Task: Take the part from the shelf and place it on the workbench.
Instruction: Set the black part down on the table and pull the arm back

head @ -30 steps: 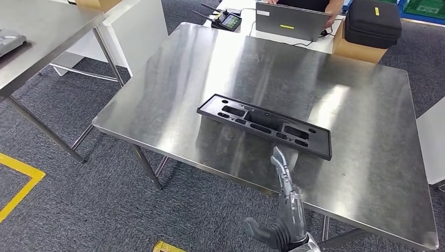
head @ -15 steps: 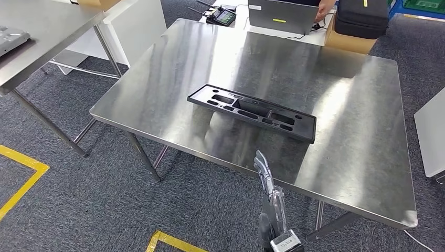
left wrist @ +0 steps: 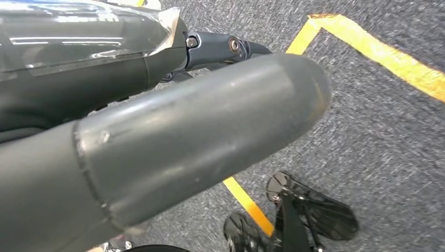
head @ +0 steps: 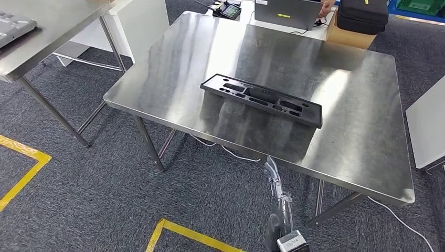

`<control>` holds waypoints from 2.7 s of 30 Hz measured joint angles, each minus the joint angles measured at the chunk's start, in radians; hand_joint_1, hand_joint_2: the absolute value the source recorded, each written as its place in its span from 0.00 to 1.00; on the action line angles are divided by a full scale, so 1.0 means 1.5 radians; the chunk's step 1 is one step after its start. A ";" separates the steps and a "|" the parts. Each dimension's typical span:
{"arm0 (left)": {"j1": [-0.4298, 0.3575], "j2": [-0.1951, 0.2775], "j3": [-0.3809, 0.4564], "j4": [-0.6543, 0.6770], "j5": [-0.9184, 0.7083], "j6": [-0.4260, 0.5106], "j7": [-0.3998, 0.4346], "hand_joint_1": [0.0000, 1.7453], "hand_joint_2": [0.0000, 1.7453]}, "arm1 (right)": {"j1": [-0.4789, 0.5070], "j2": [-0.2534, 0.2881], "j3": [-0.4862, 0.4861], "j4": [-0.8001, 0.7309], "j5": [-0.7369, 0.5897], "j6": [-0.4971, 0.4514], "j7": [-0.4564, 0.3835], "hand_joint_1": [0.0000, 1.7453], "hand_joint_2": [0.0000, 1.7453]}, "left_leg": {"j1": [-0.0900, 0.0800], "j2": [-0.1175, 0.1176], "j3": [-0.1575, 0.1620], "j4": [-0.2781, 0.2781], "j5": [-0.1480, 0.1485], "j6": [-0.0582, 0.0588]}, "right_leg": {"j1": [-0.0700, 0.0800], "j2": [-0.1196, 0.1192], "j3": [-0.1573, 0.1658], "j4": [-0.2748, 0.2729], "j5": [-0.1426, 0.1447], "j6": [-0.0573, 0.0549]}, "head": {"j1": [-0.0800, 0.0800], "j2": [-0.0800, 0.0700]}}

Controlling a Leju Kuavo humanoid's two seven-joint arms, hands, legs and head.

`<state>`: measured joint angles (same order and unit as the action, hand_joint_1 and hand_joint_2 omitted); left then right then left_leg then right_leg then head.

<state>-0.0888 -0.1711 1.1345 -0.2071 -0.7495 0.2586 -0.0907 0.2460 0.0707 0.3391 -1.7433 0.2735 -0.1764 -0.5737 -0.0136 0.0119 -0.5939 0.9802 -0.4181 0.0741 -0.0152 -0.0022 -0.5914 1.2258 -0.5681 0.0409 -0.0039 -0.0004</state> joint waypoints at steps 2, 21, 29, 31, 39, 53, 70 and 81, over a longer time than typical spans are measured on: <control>0.000 -0.003 0.000 0.000 -0.004 -0.004 -0.004 0.00 0.00 | 0.001 -0.001 -0.007 0.002 0.000 -0.003 0.000 0.00 0.00 | -0.003 0.000 -0.012 0.005 0.011 -0.003 | 0.006 0.000 0.074 -0.102 0.017 -0.002 | 0.000 0.000; 0.001 -0.005 -0.010 0.000 -0.046 -0.038 -0.021 0.00 0.00 | 0.038 0.022 -0.098 -0.002 0.017 -0.022 0.025 0.00 0.00 | 0.034 -0.020 0.075 0.020 -0.074 -0.056 | -0.006 -0.009 0.005 -0.155 0.106 0.015 | -0.008 0.000; 0.002 -0.002 -0.010 -0.001 -0.047 -0.039 -0.022 0.00 0.00 | 0.050 0.025 -0.121 -0.002 0.018 -0.015 0.032 0.00 0.00 | 0.006 -0.004 -0.009 0.018 -0.007 -0.003 | -0.003 -0.002 -0.040 0.040 -0.016 0.007 | 0.000 0.000; 0.002 -0.002 -0.010 -0.001 -0.048 -0.039 -0.022 0.00 0.00 | 0.053 0.026 -0.126 -0.002 0.018 -0.014 0.032 0.00 0.00 | 0.001 -0.003 -0.027 0.020 0.010 -0.003 | 0.006 -0.001 0.017 -0.007 0.014 0.012 | 0.000 0.000; 0.004 0.000 -0.015 -0.001 -0.054 -0.034 -0.027 0.00 0.00 | 0.066 0.040 -0.141 -0.001 0.018 -0.011 0.024 0.00 0.00 | 0.003 -0.005 -0.056 0.034 0.018 -0.029 | 0.012 -0.005 0.114 -0.193 0.025 -0.037 | -0.001 0.000; 0.004 0.007 -0.017 -0.002 -0.046 -0.035 -0.048 0.00 0.00 | 0.050 0.045 -0.146 0.031 -0.016 -0.021 0.008 0.00 0.00 | 0.033 -0.014 0.039 0.041 -0.070 -0.042 | 0.001 -0.010 -0.014 -0.132 0.092 0.011 | 0.000 0.000; 0.009 0.006 0.010 -0.004 -0.012 0.014 0.014 0.00 0.00 | -0.012 0.029 -0.132 0.133 -0.084 -0.048 0.007 0.00 0.00 | 0.014 -0.008 -0.073 0.065 -0.004 -0.043 | 0.014 -0.005 0.118 -0.191 0.012 -0.049 | 0.003 0.000; 0.013 -0.002 0.020 -0.003 -0.018 0.012 -0.002 0.00 0.00 | -0.067 0.025 -0.124 0.253 -0.114 -0.085 0.019 0.00 0.00 | 0.032 -0.005 0.015 0.047 -0.044 -0.067 | 0.010 -0.013 0.068 -0.153 0.026 -0.024 | -0.002 0.000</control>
<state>-0.0691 -0.1739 1.1640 -0.2121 -0.7762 0.2771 -0.0930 0.1460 0.1081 0.1537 -1.3641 0.1019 -0.3036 -0.5452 0.0346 0.0043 -0.5720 1.0502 -0.4846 -0.0262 -0.0003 -0.0213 -0.4894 0.9969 -0.5292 0.0050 -0.0066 -0.0004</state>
